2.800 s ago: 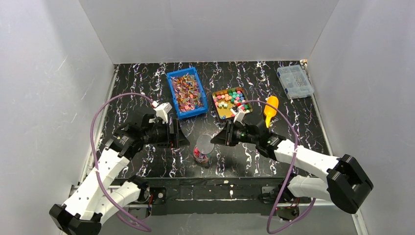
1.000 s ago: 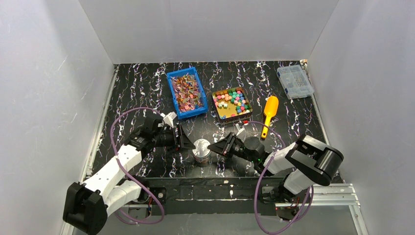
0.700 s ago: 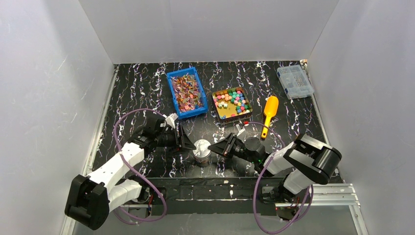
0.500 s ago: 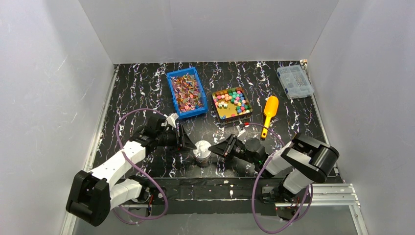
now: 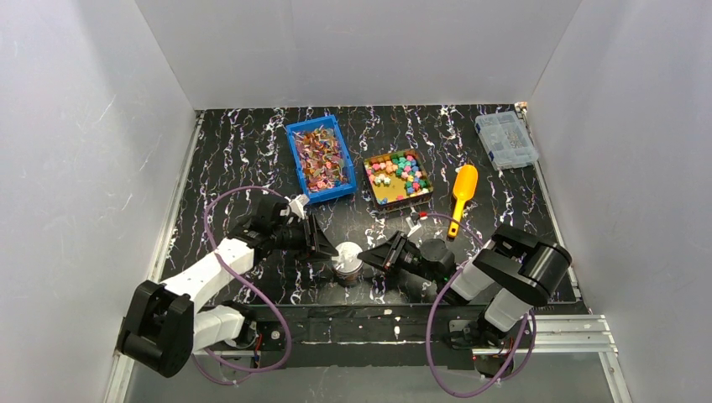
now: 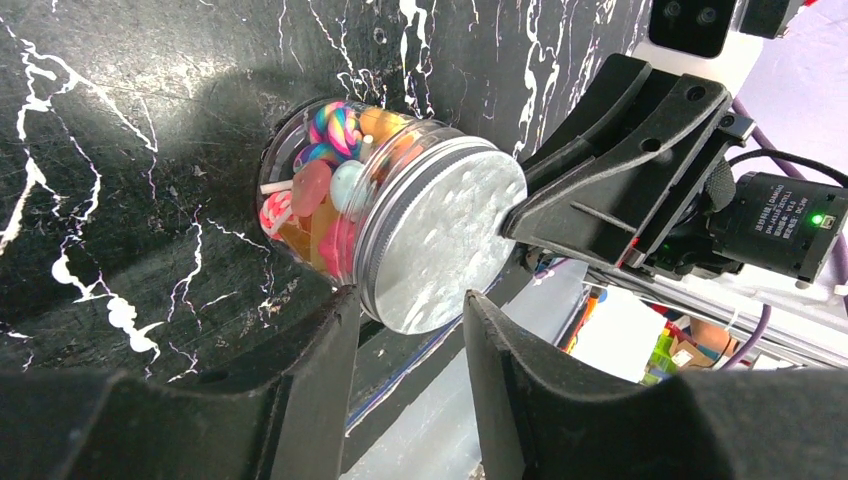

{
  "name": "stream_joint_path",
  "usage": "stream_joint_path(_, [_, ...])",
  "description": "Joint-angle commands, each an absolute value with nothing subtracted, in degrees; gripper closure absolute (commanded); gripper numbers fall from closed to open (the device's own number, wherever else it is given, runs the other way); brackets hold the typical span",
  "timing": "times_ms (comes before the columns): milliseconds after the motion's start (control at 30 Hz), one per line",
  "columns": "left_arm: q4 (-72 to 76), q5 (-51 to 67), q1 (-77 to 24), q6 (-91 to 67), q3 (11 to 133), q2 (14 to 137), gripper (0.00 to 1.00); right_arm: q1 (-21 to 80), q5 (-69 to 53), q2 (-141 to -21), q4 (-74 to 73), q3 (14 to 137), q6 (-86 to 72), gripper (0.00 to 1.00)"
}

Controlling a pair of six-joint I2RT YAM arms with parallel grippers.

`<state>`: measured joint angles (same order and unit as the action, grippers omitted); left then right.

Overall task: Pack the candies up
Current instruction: Close the bottle lid on the packing bottle.

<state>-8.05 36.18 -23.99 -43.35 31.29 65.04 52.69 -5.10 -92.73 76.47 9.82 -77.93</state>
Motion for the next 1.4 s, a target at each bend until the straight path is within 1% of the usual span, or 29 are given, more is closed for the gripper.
stream_joint_path(0, [-6.81,37.70,-24.71,-43.14,30.41,65.77,0.60,53.00,-4.92,-93.51,81.16,8.82,-78.07,0.79])
stream_joint_path(33, [-6.70,37.71,-24.90,-43.15,30.41,66.06,0.60,53.00,-4.92,-93.58,81.25,8.67,-78.07,0.78])
stream_joint_path(67, [-6.36,37.71,-25.19,-43.23,30.41,66.71,0.61,53.00,-4.92,-93.64,81.38,8.29,-77.93,0.75])
stream_joint_path(233, [-5.80,37.53,-25.83,-43.33,30.84,67.89,0.62,53.00,-5.19,-92.86,79.91,8.04,-76.93,0.69])
stream_joint_path(400, [-5.53,37.44,-26.06,-43.22,30.60,68.53,0.63,53.00,-4.22,-87.22,72.09,8.00,-74.14,0.64])
stream_joint_path(467, [-5.36,37.36,-26.10,-43.33,30.56,68.49,0.63,53.00,-3.02,-83.39,66.45,8.09,-72.58,0.64])
stream_joint_path(700, [-5.19,37.28,-26.29,-43.38,30.58,68.77,0.63,53.00,-0.30,-74.48,54.45,8.29,-69.19,0.61])
stream_joint_path(967, [-5.46,37.34,-26.46,-43.41,30.76,68.09,0.62,53.00,-0.81,-72.40,46.99,11.75,-64.77,0.60])
stream_joint_path(1200, [-8.87,36.29,-26.45,-41.92,31.43,66.40,0.56,53.09,-1.38,-71.26,43.78,14.64,-61.61,0.59])
stream_joint_path(1367, [-10.68,35.33,-26.46,-40.75,32.27,65.61,0.52,53.67,-0.55,-70.10,38.48,17.36,-58.73,0.59])
